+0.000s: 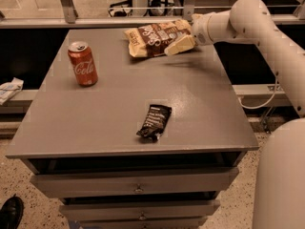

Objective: Move brown chip bag near rxbar chocolate

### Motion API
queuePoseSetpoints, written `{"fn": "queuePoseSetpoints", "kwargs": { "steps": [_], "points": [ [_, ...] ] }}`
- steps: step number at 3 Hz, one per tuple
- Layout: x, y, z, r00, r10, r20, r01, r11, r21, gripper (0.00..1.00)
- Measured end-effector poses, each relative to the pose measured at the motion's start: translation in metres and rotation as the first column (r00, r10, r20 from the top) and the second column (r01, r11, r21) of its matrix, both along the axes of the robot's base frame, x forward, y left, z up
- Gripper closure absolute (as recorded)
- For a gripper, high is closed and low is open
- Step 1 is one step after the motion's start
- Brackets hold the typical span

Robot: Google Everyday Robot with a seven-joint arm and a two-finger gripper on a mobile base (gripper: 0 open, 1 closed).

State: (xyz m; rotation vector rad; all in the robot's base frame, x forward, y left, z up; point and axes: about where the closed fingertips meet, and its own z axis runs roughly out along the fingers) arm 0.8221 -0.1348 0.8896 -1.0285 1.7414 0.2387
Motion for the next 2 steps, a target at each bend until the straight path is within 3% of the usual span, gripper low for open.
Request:
{"fn": "queuePoseSetpoints", "kwargs": {
  "steps": [1,2],
  "points": [
    [0.0117,-0.0025,-0.0077,0.9993,-0.023,-0.028,0.023,1.000,-0.001,0.00],
    [0.0163,-0.0061,-0.0145,0.9986,-0.037,-0.037,0.036,0.999,-0.006,0.17]
  ]
}}
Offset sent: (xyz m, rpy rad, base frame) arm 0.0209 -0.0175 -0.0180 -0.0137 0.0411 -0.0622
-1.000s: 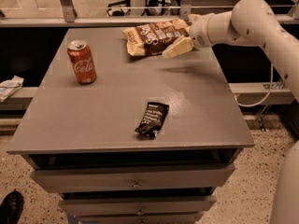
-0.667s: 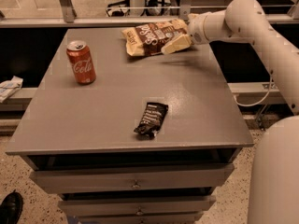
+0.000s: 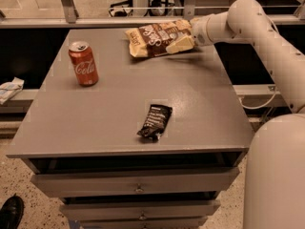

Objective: Move brown chip bag near rxbar chocolate

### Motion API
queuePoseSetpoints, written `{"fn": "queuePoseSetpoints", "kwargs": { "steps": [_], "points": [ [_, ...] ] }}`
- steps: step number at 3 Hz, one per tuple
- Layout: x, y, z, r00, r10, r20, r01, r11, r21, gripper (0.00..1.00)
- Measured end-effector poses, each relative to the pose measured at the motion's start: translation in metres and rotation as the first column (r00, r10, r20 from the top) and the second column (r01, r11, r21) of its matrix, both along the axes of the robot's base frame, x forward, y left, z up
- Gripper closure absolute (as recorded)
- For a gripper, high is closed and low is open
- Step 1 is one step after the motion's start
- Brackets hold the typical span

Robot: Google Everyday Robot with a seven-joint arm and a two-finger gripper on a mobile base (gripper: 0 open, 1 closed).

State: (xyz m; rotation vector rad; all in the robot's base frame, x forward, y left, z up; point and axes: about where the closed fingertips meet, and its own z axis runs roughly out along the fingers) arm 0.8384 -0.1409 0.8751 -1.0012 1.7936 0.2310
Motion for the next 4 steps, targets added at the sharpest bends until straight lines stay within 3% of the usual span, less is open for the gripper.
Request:
{"fn": "queuePoseSetpoints", "kwargs": {
  "steps": [1,2,3,4],
  "points": [
    [0.001,0.000,-0.001,0.9998,0.004,0.022,-0.003,0.999,-0.038,0.40],
    [-0.006,0.008,0.009,0.9961,0.042,0.078,-0.031,0.991,-0.129,0.72],
    [-0.013,0.014,0.017,0.9916,0.071,0.108,-0.051,0.983,-0.179,0.95],
    [-0.025,0.020,0.025,0.9871,0.100,0.125,-0.076,0.980,-0.184,1.00]
  ]
}}
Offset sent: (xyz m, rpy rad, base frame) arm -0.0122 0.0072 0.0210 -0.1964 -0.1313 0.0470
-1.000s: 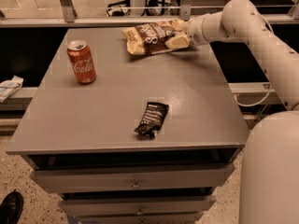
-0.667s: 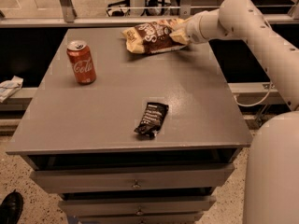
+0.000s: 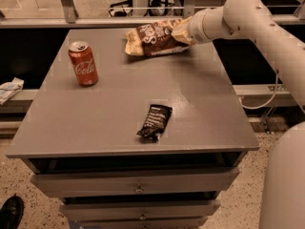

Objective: Move brown chip bag near rxbar chocolate

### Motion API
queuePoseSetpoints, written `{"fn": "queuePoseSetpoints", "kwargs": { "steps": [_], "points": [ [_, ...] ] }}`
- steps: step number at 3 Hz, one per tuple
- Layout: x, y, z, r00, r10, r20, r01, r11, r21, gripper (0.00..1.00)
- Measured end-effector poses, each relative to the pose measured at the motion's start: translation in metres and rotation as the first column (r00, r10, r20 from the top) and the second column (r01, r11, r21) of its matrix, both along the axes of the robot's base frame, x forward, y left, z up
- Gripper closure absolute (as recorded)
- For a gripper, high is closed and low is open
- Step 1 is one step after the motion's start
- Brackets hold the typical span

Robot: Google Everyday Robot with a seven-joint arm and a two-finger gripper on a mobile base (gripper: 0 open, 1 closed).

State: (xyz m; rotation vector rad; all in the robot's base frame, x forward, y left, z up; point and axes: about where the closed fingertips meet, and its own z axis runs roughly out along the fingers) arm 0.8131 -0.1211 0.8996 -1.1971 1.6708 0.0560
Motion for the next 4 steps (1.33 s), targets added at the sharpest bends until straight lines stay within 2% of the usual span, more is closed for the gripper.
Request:
{"fn": "queuePoseSetpoints", "kwargs": {
  "steps": [1,2,3,4],
  "points": [
    [-0.032,0.011,0.022,0.9987,0.047,0.018,-0.048,0.998,0.030,1.00],
    [-0.053,0.016,0.038,0.9971,0.070,0.030,-0.071,0.996,0.054,1.00],
    [-0.086,0.020,0.054,0.9964,0.084,0.008,-0.085,0.992,0.097,1.00],
    [-0.116,0.014,0.061,0.9977,0.063,-0.022,-0.060,0.991,0.116,1.00]
  ]
}}
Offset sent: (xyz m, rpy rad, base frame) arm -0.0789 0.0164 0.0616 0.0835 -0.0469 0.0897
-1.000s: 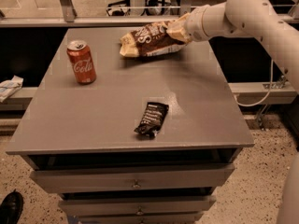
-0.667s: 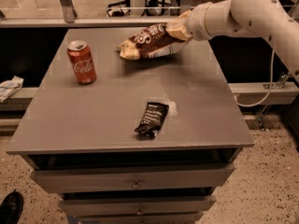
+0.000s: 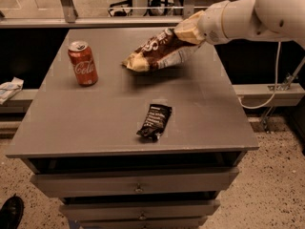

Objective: Move brown chip bag near rxbar chocolate

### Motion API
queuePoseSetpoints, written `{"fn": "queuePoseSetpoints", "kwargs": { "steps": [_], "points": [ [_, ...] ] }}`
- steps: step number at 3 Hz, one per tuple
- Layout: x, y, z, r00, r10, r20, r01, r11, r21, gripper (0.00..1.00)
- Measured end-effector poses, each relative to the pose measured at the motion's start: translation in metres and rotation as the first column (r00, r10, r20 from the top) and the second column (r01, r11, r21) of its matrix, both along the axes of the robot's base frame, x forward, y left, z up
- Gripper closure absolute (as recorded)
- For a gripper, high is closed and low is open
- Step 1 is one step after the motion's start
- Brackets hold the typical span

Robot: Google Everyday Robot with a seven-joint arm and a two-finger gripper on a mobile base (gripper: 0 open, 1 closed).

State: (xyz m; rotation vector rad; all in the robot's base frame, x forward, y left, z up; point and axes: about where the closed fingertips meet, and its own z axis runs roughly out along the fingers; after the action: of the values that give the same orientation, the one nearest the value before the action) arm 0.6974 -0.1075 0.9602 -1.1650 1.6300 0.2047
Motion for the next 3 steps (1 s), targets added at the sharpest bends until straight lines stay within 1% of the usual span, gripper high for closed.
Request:
{"fn": "queuePoseSetpoints", "kwargs": {
  "steps": [1,2,3],
  "points": [
    [-0.036,-0.004,-0.028,0.9942,-0.036,-0.102,0.038,0.999,0.023,1.00],
    [-0.057,-0.001,-0.049,0.9842,-0.043,-0.172,0.051,0.998,0.043,1.00],
    [-0.073,0.006,-0.061,0.9761,-0.044,-0.213,0.058,0.997,0.058,1.00]
  ]
}}
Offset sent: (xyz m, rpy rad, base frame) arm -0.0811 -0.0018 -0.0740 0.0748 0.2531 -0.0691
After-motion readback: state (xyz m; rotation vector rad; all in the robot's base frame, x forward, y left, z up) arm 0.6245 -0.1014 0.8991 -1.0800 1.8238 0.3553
